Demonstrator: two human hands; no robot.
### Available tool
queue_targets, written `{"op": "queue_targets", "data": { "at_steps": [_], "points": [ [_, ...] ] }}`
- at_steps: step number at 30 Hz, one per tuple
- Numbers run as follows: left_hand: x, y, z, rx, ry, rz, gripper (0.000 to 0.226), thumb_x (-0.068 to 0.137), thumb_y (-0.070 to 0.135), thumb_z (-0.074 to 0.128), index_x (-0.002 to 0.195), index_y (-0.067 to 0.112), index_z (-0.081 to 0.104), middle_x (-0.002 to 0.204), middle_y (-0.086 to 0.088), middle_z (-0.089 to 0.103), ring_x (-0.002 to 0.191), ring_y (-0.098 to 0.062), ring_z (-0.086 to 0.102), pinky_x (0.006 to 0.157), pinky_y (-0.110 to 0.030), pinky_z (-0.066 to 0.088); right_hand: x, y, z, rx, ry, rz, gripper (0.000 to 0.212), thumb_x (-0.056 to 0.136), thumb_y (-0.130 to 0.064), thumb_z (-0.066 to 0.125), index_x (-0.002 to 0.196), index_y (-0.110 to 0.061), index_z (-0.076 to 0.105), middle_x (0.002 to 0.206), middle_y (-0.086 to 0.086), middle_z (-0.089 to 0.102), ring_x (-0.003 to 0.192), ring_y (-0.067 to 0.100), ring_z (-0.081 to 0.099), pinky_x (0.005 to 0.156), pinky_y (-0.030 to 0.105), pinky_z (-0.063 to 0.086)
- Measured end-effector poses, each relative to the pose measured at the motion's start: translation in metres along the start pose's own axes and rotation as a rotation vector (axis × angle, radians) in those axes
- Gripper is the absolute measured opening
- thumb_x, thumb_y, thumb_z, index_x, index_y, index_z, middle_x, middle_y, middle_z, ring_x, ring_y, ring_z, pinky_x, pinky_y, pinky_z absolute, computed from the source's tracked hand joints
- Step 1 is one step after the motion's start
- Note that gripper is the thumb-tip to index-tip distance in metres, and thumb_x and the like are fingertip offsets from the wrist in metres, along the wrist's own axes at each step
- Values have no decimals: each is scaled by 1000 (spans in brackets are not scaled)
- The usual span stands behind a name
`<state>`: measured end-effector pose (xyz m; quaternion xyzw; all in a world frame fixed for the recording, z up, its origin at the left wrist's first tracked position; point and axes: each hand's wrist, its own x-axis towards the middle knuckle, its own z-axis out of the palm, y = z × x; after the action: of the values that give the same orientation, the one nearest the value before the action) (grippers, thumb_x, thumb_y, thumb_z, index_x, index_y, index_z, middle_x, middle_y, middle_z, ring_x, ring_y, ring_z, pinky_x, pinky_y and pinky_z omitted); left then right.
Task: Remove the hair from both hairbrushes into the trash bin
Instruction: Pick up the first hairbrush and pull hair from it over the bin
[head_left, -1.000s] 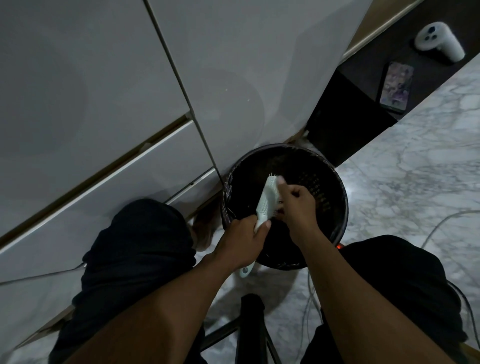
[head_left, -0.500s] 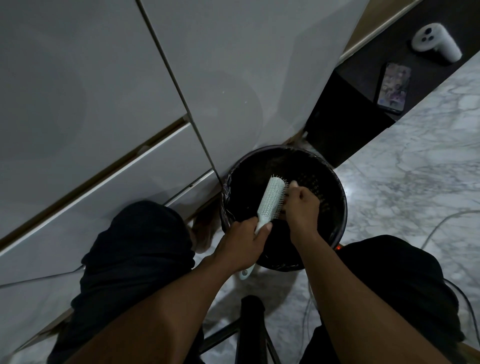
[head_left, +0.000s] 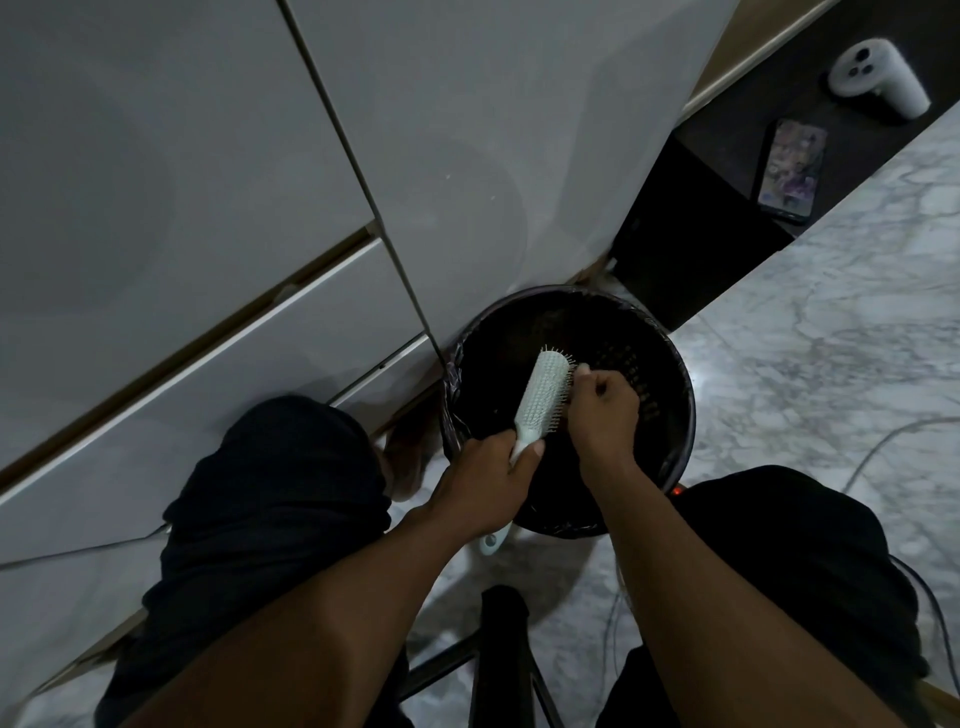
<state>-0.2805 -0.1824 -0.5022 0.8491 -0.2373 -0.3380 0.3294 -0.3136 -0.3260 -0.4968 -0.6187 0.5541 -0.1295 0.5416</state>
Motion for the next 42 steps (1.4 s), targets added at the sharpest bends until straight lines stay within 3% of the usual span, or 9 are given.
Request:
{"op": "queue_targets", "data": {
  "at_steps": [5,12,15,18,22,26,35,39,42],
  "points": [
    [4,0,-2,2,35,-57,42,99,41,49,63,23,41,58,7,52,56,-9,53,56,-28,35,-9,-3,3,-8,-245,-161,32,90,-34,70,120,-25,61,99,-6,70,83,8,71,75,31,60],
    [1,-2,1,13,-2,6,41,90,60,38,65,29,44,61,8,55,62,-18,60,58,-35,49,2,1,0,-123,-69,-175,22,88,-38,72,78,-19,69,77,-2,72,73,12,69,72,35,58],
    [2,-3,2,9,-8,11,39,91,59,41,68,29,45,62,8,55,61,-17,59,56,-35,47,3,5,1,-137,-12,-103,35,94,-44,60,78,-15,68,72,2,69,73,16,67,73,38,57],
    [1,-1,0,10,19,-1,41,97,50,48,64,28,43,58,9,52,57,-12,55,54,-29,37,6,4,0,110,-77,83,45,92,-52,58,79,-11,66,75,11,70,73,20,69,75,49,61],
    [3,-1,-1,-1,11,-27,40,98,46,49,64,26,44,59,7,53,59,-14,56,57,-28,37,-1,1,3,105,-211,42,56,70,-49,85,108,-19,57,94,11,73,84,21,73,76,40,62],
    [2,3,-1,-10,-4,-14,39,98,49,48,66,27,47,60,7,55,57,-6,55,53,-26,35,0,2,3,114,-116,65,39,80,-35,83,103,-13,60,81,7,72,73,15,69,69,32,58],
    [-3,6,-3,-12,-47,-24,40,99,48,50,65,27,48,57,8,55,51,-3,53,50,-22,34,1,5,-4,-202,-17,-73,39,99,-44,54,79,-12,60,69,-4,61,66,7,57,61,28,39],
    [-7,12,-8,2,-60,-68,43,99,45,51,63,23,48,57,7,53,52,-4,51,52,-26,33,11,11,-11,-315,-109,-34,65,94,-60,28,75,-12,66,67,7,73,69,29,72,75,43,58],
    [-7,23,-21,10,-69,-105,43,99,46,52,66,19,53,62,4,59,58,-10,56,53,-26,36,14,-4,-25,-461,-273,-48,33,96,-43,49,84,-13,58,78,9,75,77,32,72,79,47,59]
  ]
}}
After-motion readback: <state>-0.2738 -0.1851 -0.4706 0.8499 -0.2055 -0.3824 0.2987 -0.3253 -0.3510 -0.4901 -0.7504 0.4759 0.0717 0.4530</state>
